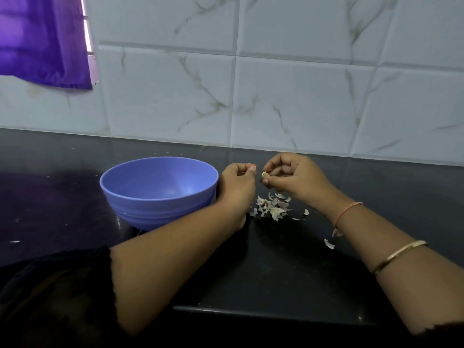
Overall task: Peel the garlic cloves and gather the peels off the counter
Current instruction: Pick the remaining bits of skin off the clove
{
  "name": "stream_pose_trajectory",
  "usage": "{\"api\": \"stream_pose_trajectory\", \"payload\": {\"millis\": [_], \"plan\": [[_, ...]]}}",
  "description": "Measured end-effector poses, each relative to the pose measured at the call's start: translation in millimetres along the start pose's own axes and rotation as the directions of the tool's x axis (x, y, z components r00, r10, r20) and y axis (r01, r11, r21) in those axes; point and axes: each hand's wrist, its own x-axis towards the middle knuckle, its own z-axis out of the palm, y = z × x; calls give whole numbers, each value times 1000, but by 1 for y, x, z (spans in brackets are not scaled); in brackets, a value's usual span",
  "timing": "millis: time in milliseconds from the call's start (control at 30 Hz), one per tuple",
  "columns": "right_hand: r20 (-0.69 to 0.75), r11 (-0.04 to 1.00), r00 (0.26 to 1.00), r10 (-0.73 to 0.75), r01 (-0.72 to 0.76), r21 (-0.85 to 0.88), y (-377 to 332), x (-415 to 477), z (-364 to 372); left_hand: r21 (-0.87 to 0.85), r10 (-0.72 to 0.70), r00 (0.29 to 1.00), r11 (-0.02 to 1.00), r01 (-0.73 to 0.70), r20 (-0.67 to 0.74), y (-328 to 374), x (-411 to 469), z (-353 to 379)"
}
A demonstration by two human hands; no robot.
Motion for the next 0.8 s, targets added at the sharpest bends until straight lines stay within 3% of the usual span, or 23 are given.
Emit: {"api": "stream_pose_trajectory", "payload": {"millis": [333, 467, 667, 733, 800], "plan": [[-14, 998, 999, 38, -37, 54, -5, -2, -6, 47, 27, 999, 999, -28, 34, 2, -4, -1], [-48, 989, 988, 145, -145, 6, 0, 1, -9, 47, 20, 999, 999, -21, 25, 3, -5, -1], [-93, 951, 953, 287, -272, 147, 8, 2, -12, 33, 13, 1000, 999, -14, 22, 2, -5, 0], [-88, 953, 952, 293, -284, 102, 9, 3, -14, 35, 12, 1000, 999, -13, 22, 2, -4, 0], [-104, 956, 964, 244, -257, -141, 7, 3, -16, 33, 10, 1000, 999, -11, 19, 2, -4, 0]]}}
